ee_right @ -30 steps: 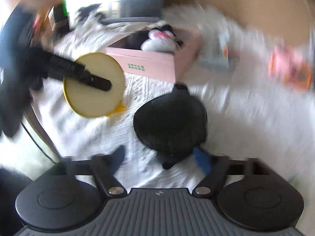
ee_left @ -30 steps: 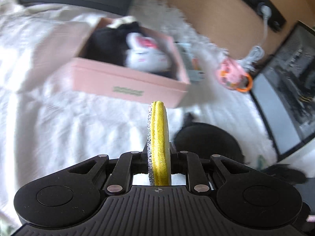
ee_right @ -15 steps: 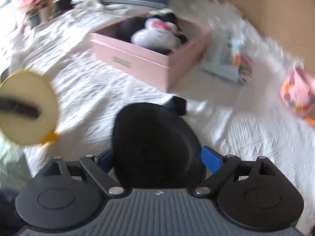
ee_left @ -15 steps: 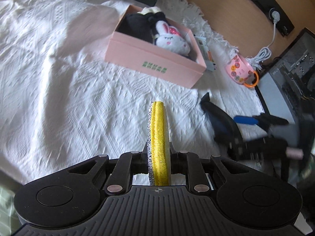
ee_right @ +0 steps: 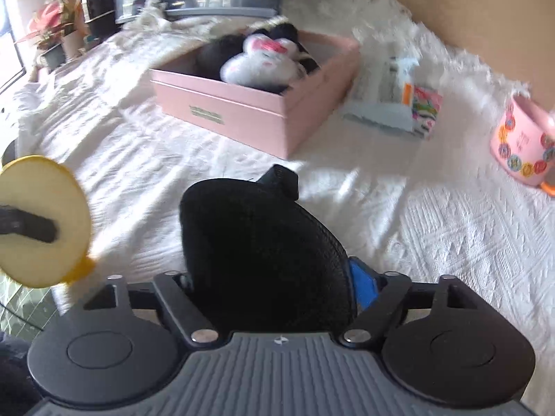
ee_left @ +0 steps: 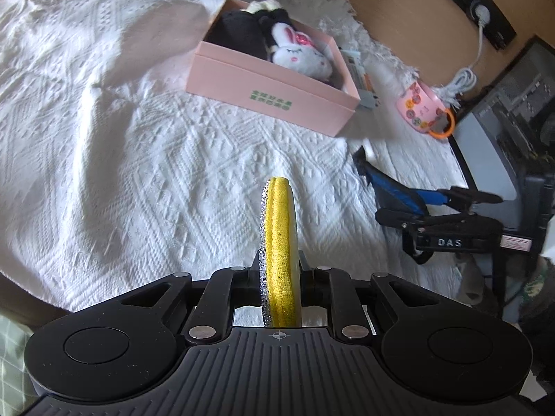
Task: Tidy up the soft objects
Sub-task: 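Carry the yellow disc toward the pink box with the left tool while the right tool carries the black pad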
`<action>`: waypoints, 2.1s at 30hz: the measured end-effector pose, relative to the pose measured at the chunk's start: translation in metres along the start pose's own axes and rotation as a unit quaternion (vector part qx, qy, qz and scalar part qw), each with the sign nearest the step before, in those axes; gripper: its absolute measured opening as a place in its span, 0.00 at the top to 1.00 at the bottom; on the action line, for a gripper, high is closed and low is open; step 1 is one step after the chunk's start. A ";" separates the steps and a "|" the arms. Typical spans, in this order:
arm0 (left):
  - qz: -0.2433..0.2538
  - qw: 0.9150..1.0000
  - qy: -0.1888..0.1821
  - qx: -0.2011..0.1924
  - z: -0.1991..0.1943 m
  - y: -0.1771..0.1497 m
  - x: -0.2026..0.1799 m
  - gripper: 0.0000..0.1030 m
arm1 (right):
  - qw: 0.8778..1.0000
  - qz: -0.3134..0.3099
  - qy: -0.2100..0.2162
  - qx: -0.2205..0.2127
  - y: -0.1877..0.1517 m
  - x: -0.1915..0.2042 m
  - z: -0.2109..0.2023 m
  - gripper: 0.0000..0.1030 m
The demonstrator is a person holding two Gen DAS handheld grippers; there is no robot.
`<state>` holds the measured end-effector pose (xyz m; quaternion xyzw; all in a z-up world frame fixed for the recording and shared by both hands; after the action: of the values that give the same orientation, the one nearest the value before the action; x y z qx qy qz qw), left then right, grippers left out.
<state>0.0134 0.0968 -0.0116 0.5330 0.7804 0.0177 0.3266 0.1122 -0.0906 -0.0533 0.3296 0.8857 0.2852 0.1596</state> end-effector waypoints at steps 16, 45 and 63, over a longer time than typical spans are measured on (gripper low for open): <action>0.102 0.995 -0.015 -0.003 -0.019 0.030 -0.021 0.82 | 0.992 -0.082 -0.026 -0.090 0.059 0.095 -0.093 0.28; 0.043 0.982 -0.099 -0.153 0.078 0.277 -0.006 0.57 | 0.978 0.075 -0.193 -0.038 0.059 0.079 -0.080 0.28; 0.032 0.988 -0.116 -0.100 0.058 0.253 0.040 0.71 | 0.980 0.075 -0.163 -0.088 0.242 -0.012 0.055 0.13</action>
<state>0.2426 0.2212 0.0185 0.5205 0.7141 0.0441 0.4661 0.2661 0.0732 0.0526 0.4215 0.7925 0.3152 0.3081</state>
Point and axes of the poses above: each gripper's, at about its wrist camera, not at the fingertips, and z roughly the way its jaws point, x to its left, y to its top, the point moved 10 cm from there along z, roughly the way its jaws point, and after that the axes turned 11 degrees about -z, right-handed, at the moved point
